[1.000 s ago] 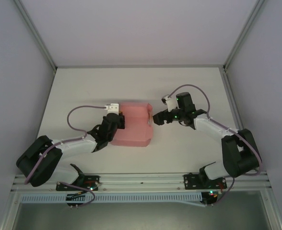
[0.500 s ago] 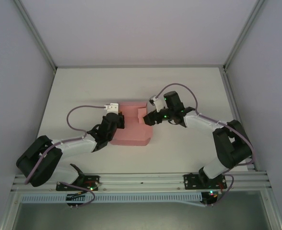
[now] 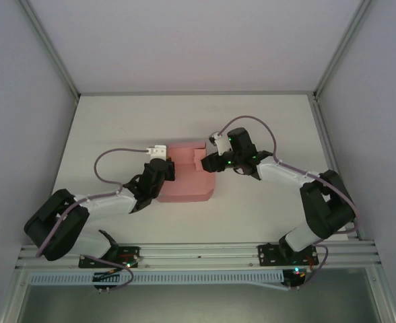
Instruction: Assemble paper box
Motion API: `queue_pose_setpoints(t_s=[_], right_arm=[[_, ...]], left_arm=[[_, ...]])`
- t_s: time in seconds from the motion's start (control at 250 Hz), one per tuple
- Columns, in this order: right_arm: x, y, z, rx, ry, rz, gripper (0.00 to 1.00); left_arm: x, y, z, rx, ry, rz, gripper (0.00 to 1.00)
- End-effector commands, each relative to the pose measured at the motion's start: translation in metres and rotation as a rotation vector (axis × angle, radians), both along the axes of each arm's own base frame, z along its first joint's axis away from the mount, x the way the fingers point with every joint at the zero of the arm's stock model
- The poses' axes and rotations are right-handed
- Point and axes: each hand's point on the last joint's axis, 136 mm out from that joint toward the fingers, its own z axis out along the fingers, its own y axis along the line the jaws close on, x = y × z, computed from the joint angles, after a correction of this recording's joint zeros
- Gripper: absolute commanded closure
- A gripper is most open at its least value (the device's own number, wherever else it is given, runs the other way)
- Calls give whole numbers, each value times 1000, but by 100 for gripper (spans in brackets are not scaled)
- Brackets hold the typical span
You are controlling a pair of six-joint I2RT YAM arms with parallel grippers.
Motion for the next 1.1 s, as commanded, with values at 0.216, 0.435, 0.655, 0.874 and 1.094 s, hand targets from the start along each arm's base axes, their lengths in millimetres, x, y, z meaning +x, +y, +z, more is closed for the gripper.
queue_pose_setpoints(t_s=[0.216,0.435,0.655,0.874,1.094], right_arm=[[54,10,13,-19,-169,-282,69],[75,-13,10,-150,-267,-546,85],[78,-118,16,-637,-397,-1171,93],[73,-155,18,-952,-491,-1196,96],[72,-160,20,-969,-528,-1200,94]], left_arm=[[3,-20,10,-33,-13,-38,100],[4,-25,12,-59,-6,-32,100],[12,-12,4,-70,52,122,100],[13,12,-4,-47,87,233,100],[14,11,-4,-44,100,230,100]])
